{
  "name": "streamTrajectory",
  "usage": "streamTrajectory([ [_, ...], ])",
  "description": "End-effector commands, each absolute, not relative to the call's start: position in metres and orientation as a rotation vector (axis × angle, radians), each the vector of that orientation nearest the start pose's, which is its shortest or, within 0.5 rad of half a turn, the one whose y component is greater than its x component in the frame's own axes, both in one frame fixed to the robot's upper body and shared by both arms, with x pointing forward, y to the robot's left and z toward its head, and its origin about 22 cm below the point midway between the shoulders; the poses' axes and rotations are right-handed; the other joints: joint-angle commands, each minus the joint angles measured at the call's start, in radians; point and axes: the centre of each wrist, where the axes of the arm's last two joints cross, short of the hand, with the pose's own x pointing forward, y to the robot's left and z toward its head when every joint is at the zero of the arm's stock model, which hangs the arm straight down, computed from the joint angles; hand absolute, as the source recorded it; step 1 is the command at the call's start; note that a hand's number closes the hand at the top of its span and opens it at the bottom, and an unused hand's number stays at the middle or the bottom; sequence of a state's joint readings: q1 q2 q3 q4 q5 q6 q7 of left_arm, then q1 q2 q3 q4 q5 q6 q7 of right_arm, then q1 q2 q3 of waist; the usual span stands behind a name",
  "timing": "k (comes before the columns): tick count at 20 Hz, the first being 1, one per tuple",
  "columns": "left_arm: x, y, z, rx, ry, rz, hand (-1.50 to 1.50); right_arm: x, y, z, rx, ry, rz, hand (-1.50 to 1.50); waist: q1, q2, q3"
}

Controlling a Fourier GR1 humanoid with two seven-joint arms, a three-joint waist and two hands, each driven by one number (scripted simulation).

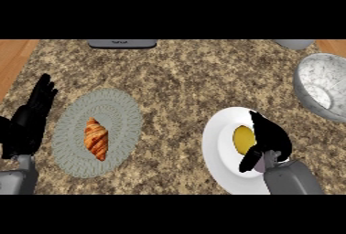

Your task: Pick the lemon from the plate and place it in the bowl

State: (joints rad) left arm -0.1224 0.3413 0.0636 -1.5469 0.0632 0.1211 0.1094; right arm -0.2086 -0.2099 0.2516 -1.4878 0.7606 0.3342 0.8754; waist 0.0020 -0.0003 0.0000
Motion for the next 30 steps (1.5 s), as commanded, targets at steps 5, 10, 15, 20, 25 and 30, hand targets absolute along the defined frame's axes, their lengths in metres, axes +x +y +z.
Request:
streamTrajectory([
  [5,0.270,0.295,0.048,0.353,-1.581,-0.070,0.00,0.292,-0.186,-0.006,-0.822,-0.610,0.898,-1.50,0.002,0.001,0.000],
  [10,0.279,0.315,0.074,0.323,-1.567,-0.077,0.00,0.297,-0.203,-0.003,-0.700,-0.598,0.898,1.50,0.000,0.000,0.000],
  [15,0.276,0.303,0.062,0.322,-1.550,-0.057,0.00,0.325,-0.217,-0.005,-0.717,-0.696,0.913,1.50,0.006,0.002,0.000],
  [20,0.271,0.300,0.062,0.313,-1.558,-0.066,0.00,0.296,-0.192,-0.026,-0.738,-0.722,0.921,1.50,0.002,0.000,0.000],
  [25,0.276,0.303,0.057,0.342,-1.570,-0.057,0.00,0.293,-0.227,-0.006,-0.581,-0.927,1.337,1.50,-0.005,-0.002,0.001],
  [30,0.271,0.313,0.053,0.351,-1.552,-0.053,0.00,0.264,-0.242,0.009,-0.392,-1.179,1.774,1.50,-0.023,-0.012,0.001],
])
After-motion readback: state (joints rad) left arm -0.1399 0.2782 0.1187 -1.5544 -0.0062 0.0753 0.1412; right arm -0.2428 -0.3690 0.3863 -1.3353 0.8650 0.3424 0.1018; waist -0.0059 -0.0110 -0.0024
